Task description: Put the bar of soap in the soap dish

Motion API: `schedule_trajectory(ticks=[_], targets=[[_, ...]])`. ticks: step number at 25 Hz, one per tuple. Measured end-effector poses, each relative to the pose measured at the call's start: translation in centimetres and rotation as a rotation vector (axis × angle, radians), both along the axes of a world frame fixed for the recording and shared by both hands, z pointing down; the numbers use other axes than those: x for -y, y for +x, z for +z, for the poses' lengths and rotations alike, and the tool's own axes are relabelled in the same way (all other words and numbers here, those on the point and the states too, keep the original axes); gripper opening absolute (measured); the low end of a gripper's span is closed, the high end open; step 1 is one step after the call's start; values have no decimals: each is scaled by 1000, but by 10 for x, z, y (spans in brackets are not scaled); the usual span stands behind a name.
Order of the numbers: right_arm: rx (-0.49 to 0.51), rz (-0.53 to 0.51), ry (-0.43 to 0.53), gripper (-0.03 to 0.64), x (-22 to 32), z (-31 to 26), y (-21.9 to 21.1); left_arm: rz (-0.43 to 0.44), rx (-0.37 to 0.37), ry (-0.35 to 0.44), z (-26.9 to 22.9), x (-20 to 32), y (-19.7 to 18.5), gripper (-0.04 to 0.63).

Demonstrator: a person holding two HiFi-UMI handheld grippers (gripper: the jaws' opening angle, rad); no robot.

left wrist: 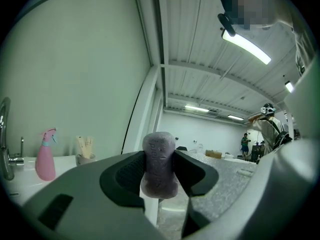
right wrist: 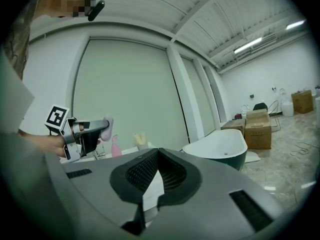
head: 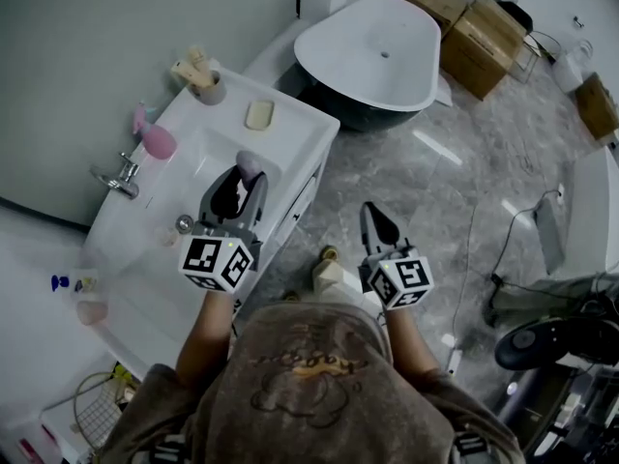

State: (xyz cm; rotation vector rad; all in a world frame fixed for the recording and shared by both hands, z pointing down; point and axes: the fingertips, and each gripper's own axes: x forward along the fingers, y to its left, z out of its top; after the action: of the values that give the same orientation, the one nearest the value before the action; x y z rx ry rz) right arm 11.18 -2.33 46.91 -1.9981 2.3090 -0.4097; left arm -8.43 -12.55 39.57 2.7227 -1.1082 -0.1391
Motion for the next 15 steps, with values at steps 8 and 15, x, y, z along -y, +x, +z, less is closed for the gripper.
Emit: schedule_trajectory(ticks=[8,15], targets=[[19,-84,-12,2,73,3,55,-61,30,16,-9,54,51,183],[15,-171,-30,2,121,7,79,-123,53,11,-12,91,70,183]])
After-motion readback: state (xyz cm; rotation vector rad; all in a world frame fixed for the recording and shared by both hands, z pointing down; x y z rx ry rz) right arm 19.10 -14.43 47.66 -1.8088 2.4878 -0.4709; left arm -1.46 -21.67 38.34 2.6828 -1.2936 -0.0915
